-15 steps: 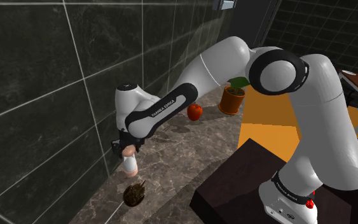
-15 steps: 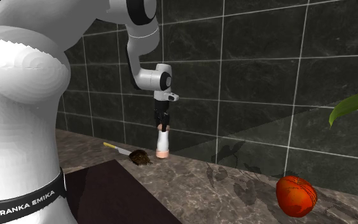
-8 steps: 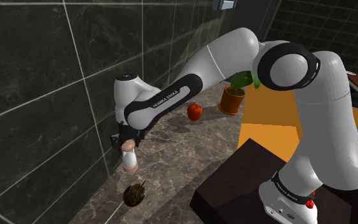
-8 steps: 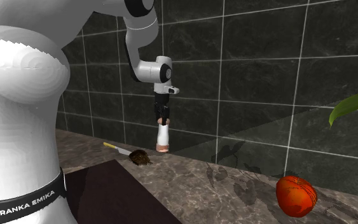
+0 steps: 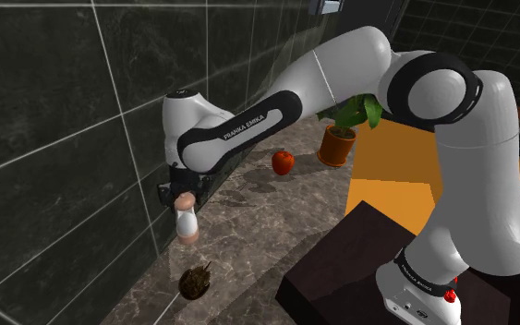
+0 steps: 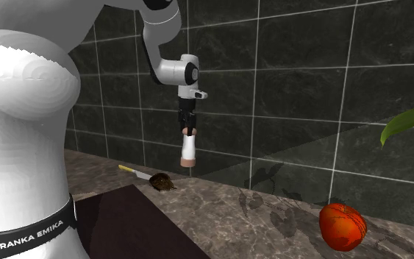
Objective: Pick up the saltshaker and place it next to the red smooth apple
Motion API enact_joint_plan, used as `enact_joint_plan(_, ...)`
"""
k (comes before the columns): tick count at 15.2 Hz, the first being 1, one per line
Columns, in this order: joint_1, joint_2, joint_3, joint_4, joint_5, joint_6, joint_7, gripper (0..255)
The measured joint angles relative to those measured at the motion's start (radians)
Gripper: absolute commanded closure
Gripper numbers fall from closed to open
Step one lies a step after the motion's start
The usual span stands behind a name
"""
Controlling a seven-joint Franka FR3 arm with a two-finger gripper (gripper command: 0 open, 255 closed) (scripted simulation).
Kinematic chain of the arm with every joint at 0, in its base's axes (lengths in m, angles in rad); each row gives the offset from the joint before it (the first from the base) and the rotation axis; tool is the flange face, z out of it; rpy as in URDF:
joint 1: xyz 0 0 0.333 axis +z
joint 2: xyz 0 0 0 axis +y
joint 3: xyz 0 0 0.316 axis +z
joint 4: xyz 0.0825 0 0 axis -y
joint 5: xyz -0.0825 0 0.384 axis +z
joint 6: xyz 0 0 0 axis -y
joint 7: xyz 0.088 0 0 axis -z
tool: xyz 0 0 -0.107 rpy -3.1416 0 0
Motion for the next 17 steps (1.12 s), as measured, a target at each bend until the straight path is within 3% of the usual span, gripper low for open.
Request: enact_joint_plan(17,-0.014,-0.118,0.021,0.057,0.032,-0.172,-0.009,255)
